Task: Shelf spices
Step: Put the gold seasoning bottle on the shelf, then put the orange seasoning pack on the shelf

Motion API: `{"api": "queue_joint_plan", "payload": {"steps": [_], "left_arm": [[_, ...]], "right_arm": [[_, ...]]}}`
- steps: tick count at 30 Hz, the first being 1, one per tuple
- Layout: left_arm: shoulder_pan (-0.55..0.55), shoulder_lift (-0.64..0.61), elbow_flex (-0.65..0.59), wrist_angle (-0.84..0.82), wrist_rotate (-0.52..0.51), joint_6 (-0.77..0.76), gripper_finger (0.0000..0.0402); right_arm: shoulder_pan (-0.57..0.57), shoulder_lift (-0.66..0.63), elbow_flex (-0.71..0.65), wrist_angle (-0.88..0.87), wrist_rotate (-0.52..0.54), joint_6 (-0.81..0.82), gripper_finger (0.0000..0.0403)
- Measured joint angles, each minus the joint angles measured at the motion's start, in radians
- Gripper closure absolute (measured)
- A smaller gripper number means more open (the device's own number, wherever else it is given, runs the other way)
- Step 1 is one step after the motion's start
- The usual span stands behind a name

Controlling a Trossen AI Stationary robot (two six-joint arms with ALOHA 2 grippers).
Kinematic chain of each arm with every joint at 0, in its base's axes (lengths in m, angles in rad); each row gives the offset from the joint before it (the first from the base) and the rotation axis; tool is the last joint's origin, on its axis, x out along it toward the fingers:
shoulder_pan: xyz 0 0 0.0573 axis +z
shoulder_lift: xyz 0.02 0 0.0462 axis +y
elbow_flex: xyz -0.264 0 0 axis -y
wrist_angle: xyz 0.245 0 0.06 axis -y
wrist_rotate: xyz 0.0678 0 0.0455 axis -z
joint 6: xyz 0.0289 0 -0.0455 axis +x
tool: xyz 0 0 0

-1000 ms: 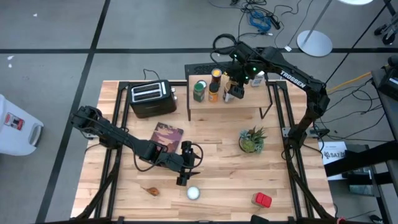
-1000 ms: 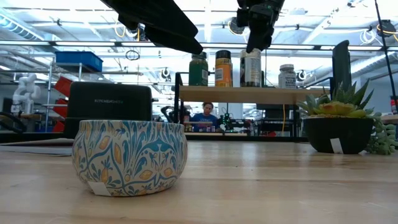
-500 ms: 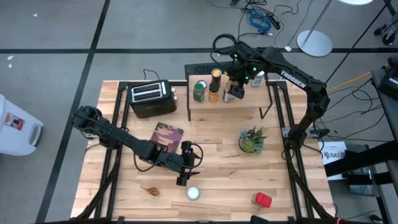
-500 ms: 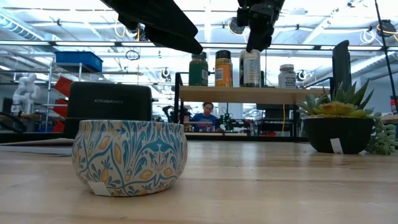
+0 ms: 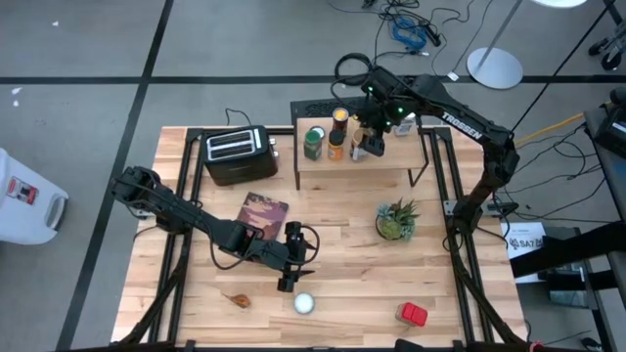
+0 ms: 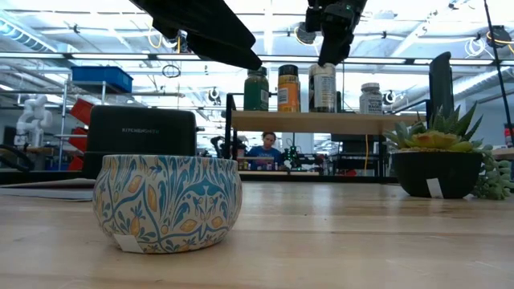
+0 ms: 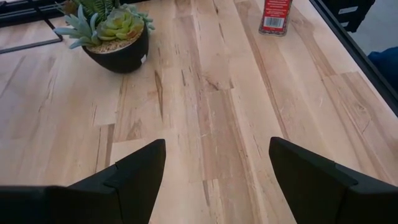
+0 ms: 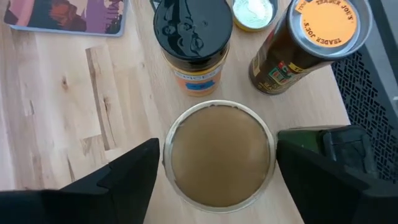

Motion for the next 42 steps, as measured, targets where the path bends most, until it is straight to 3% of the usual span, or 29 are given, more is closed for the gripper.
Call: {"api": "queue_joint_plan", "payload": {"steps": [21,42], "left_arm": [[0.000,0.000,0.000,0.001,0.000,-0.025,0.0104],[0.000,0.000,0.000,-0.050,0.000,-0.027,0.0104]], "right_arm": [[0.029,-0.164,0.000,0.029,0.049,0.032,0.0092],[0.403,-0.190,0.000,-0.095,0.046,0.174,0.0092]]}}
